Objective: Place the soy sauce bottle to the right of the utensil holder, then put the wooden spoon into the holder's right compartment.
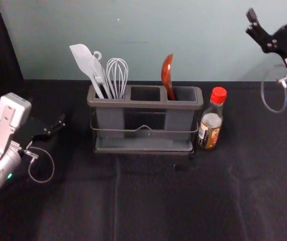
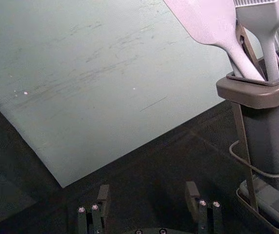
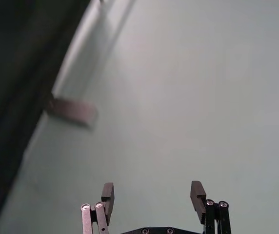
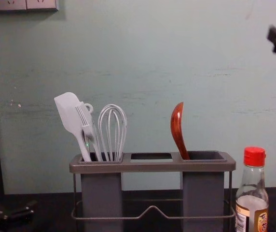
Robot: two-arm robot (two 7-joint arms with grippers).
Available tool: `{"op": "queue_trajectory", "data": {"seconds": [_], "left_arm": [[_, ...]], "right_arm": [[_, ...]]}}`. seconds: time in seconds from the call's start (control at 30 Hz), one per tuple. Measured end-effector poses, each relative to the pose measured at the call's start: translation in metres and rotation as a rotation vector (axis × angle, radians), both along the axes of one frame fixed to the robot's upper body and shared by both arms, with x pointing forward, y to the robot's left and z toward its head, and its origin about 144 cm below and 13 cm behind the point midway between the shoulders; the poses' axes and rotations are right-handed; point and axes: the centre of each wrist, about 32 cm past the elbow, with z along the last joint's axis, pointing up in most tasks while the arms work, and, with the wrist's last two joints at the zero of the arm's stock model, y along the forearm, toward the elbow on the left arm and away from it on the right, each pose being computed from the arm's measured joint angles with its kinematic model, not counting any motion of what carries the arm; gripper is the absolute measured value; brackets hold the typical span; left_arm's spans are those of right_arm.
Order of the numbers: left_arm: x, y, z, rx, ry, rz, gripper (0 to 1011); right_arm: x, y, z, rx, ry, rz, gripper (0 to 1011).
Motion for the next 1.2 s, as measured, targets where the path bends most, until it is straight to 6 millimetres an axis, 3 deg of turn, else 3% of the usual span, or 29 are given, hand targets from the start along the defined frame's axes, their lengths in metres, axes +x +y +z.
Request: {"op": "queue_trajectory", "data": {"seconds": [0.43,0.93,1.2], "left_arm": [[0.0,0.0,0.0,0.0,0.0,0.0,1000],[0.0,0.0,0.0,0.0,0.0,0.0,1000],[0.0,0.0,0.0,0.0,0.0,0.0,1000]], "right_arm": [[-0.018,-0.016,-0.032,-0.06,0.28,-0.193,1002],[-0.054,0.005,-0.081,-0.082,0.439,-0.232,1002],[-0.061,0.008,-0.097,-0.073,0.476,-0.232,1002]]}}
